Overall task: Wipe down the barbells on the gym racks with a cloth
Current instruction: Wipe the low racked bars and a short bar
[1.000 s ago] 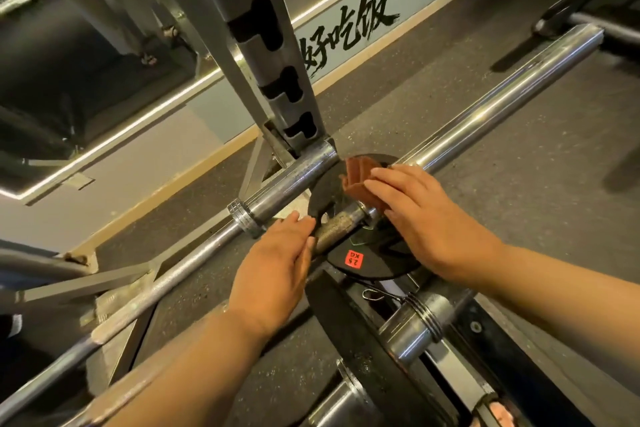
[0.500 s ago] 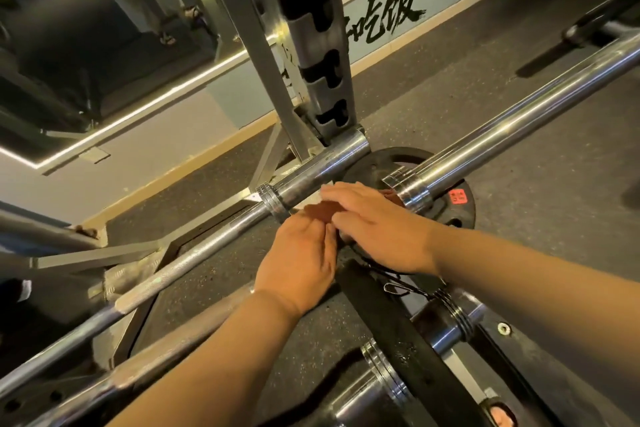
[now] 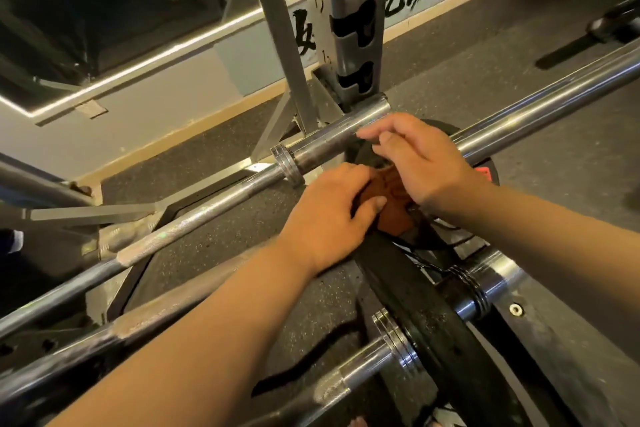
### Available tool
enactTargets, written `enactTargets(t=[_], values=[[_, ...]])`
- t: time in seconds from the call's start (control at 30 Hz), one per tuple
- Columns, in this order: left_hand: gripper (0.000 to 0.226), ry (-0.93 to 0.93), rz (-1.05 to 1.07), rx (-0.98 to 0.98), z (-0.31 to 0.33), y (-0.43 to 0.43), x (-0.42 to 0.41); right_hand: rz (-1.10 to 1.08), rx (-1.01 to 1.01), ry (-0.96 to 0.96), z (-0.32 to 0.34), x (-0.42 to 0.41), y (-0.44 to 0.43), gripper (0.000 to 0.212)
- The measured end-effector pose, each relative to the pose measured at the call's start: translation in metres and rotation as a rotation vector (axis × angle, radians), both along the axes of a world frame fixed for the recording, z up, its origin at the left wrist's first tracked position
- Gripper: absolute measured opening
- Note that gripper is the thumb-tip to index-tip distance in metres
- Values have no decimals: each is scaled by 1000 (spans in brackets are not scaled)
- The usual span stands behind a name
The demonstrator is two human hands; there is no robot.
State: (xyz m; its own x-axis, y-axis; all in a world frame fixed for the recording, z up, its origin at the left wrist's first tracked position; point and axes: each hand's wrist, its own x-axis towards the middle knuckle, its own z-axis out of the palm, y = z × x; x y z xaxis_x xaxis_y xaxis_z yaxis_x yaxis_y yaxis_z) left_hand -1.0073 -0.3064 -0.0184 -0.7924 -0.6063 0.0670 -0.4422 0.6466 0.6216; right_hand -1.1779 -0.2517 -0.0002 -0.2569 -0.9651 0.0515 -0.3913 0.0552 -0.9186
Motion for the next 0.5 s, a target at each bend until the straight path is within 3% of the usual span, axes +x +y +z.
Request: enactTargets(t=[0.1,0.2,0.27,0.37,0.5], values=[[18,0,68,9,2,4,34,84,65,232,-5,8,-1,31],[18,-85,226,-9,2,9,82,233,184,528,-11,17,-3,36],[15,-93,367,6,4,17,106,288,159,724,-16,21,-4,36],[25,-172,526,-38,7,33,95,282,132,811,-20,22,-7,40],[53,-295,457,-255,0,36,39,309,87,856,-23,23,-9,45]])
